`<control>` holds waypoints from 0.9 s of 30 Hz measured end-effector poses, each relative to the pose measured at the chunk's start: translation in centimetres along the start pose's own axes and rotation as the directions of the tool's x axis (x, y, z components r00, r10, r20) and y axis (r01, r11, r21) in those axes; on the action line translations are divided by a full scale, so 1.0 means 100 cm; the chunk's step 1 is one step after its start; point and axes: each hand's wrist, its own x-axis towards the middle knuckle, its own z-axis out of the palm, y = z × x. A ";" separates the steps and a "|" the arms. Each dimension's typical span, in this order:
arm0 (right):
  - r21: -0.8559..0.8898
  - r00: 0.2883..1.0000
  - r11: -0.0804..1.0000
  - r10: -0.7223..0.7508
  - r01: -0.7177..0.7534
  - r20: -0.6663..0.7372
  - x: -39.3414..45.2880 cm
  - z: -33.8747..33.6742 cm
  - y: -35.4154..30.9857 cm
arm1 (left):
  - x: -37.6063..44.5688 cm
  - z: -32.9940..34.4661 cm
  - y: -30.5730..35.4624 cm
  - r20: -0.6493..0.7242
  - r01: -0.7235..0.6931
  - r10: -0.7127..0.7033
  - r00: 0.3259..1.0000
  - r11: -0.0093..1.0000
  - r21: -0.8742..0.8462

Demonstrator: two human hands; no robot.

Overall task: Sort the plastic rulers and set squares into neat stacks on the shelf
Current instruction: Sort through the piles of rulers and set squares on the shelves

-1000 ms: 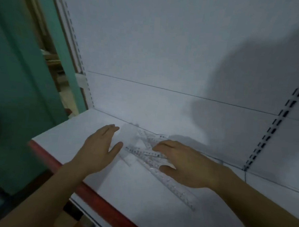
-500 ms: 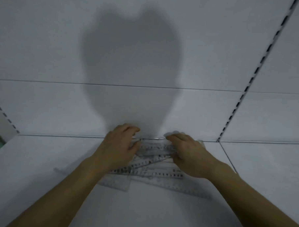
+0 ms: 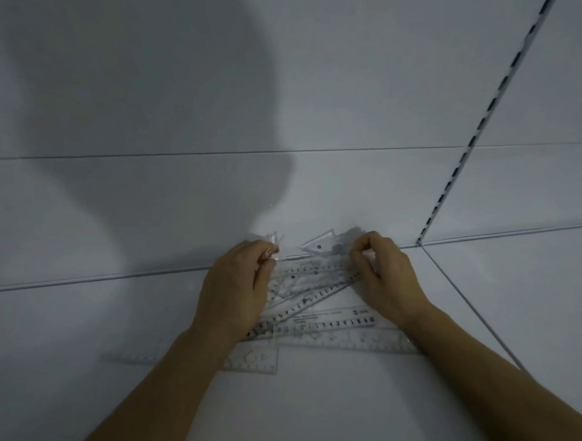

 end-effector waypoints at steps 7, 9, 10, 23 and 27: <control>0.127 0.993 0.986 0.113 -0.107 -0.041 0.001 -0.003 -0.007 | 0.000 -0.005 0.003 -0.113 -0.067 0.058 0.992 0.995 -0.071; 0.115 0.993 0.988 0.112 -0.106 -0.045 0.001 -0.002 -0.008 | 0.001 -0.005 0.000 -0.113 -0.045 0.037 0.993 0.996 -0.073; 0.114 0.992 0.988 0.114 -0.108 -0.051 0.001 -0.002 -0.008 | 0.001 -0.005 -0.001 -0.115 -0.044 0.038 0.993 0.998 -0.054; 0.310 0.977 0.928 0.211 -0.206 0.020 -0.006 -0.064 -0.027 | 0.002 -0.014 0.058 -0.039 0.229 -0.294 0.955 0.813 -0.535; 0.506 0.947 0.808 0.313 -0.303 0.067 -0.044 -0.106 -0.026 | 0.006 0.001 0.107 0.086 0.320 -0.347 0.934 0.703 -0.635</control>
